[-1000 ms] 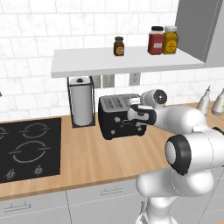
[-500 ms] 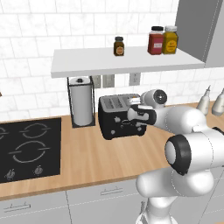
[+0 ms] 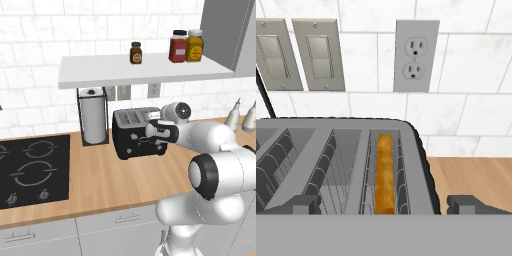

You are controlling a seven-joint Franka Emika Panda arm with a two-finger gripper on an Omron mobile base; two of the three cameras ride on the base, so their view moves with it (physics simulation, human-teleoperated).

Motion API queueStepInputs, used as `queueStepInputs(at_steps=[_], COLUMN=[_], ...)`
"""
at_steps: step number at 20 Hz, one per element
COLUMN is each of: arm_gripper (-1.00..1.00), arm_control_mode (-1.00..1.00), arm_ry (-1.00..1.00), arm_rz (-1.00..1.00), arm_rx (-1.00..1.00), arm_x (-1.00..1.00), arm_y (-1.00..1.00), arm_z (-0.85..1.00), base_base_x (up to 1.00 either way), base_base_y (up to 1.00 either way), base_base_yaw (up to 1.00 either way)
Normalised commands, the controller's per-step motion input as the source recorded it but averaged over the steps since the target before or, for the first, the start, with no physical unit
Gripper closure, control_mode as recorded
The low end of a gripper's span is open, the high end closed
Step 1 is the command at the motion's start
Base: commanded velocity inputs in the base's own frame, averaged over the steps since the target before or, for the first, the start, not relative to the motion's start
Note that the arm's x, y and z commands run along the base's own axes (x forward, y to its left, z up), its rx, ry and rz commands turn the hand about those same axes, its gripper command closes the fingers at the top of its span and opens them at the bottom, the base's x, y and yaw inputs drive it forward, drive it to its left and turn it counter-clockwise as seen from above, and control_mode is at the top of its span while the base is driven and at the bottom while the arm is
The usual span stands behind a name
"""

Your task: Start the toaster. Once the lever pops up, take the bread to the plate on the dining counter.

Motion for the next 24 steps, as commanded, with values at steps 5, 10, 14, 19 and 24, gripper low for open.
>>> queueStepInputs(at_steps=[5, 10, 14, 19, 24], arm_gripper=[-1.0, -1.0, -1.0, -1.0, -1.0], arm_control_mode=[-1.0, -1.0, -1.0, -1.0, -1.0], arm_ry=[0.0, 0.0, 0.0, 0.0, 0.0], arm_rz=[0.0, 0.0, 0.0, 0.0, 0.0], arm_rx=[0.0, 0.0, 0.0, 0.0, 0.0], arm_x=[0.0, 0.0, 0.0, 0.0, 0.0], arm_y=[0.0, 0.0, 0.0, 0.0, 0.0], arm_z=[0.0, 0.0, 0.0, 0.0, 0.0], base_base_x=[0.0, 0.0, 0.0, 0.0, 0.0], base_base_y=[0.0, 0.0, 0.0, 0.0, 0.0], base_base_yaw=[0.0, 0.0, 0.0, 0.0, 0.0])
